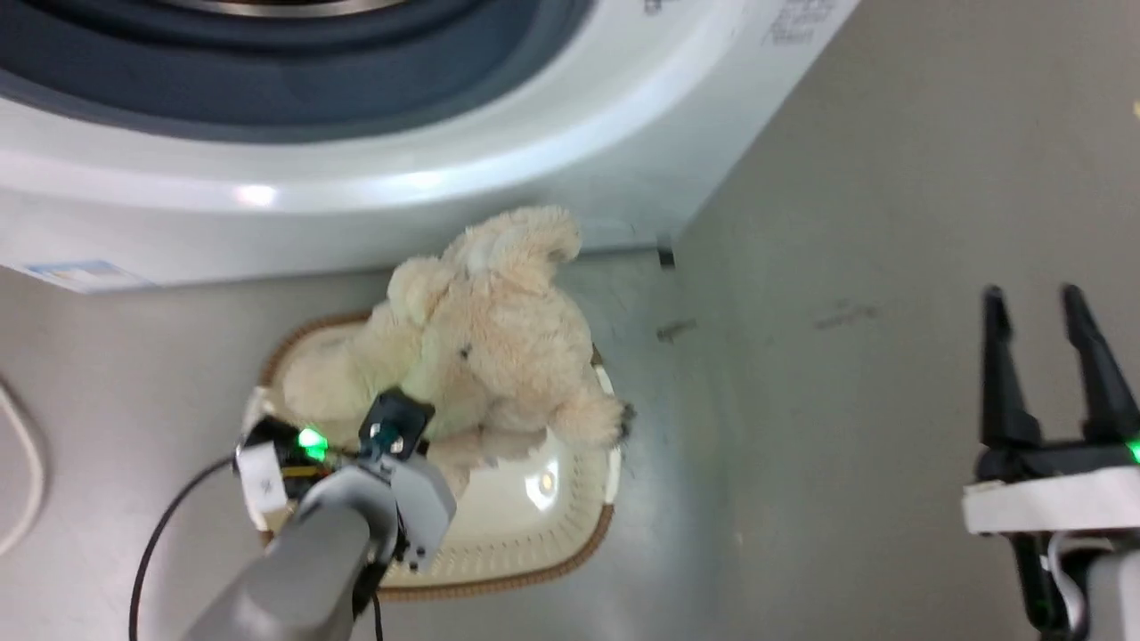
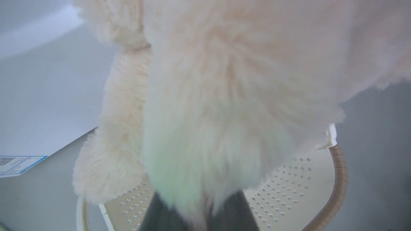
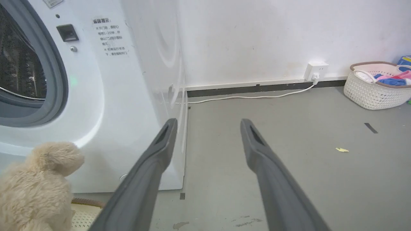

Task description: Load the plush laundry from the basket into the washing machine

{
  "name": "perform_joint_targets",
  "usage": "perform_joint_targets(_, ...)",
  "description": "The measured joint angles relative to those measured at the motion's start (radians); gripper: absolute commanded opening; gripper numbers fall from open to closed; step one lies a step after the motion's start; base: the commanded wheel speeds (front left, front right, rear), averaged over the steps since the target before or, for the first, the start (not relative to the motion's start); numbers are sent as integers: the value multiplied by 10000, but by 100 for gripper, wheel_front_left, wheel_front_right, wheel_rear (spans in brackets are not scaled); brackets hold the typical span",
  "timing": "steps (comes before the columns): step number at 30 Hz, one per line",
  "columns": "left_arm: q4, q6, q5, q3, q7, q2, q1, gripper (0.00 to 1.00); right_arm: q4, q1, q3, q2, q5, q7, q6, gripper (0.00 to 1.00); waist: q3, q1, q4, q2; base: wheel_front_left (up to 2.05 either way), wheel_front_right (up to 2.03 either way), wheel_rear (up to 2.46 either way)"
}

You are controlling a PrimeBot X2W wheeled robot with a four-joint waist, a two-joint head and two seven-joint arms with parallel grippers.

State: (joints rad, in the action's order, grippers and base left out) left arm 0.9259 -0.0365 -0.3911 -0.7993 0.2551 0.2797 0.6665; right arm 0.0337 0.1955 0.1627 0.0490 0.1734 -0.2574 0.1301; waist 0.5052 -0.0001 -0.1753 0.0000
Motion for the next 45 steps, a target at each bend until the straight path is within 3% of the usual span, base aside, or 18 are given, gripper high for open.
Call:
perform_joint_targets(13,-3394,-451,403,1751,-2,75,-2795,0,184,-1017,700,4,-424,0,0,100,-2610,-2,950,0,0,0,0)
perform_joint_targets(21,-5344,-483,731,3106,-2,42,-3746,0,165,-1446,476,2,-428,-2,0,100,-3443,-2,1426,0,0,0,0)
perform_joint_targets(27,-6579,-198,920,4013,2,61,-3800,0,17,-1452,337,4,-451,0,0,100,-3107,1,1344,0,0,0,0)
perform_joint_targets(33,-6692,59,1043,4479,-2,201,-3118,0,-46,-1211,153,4,-435,0,0,100,-2471,2,1083,0,0,0,0)
perform_joint_targets(39,-6638,161,1333,4857,-58,658,-1157,0,-117,-639,-25,4,-251,0,0,100,-1509,2,688,0,0,0,0)
perform_joint_targets(45,-6330,313,1515,5204,-874,1287,1151,0,-265,65,-33,4,345,-2,0,100,-255,4,201,0,0,0,0)
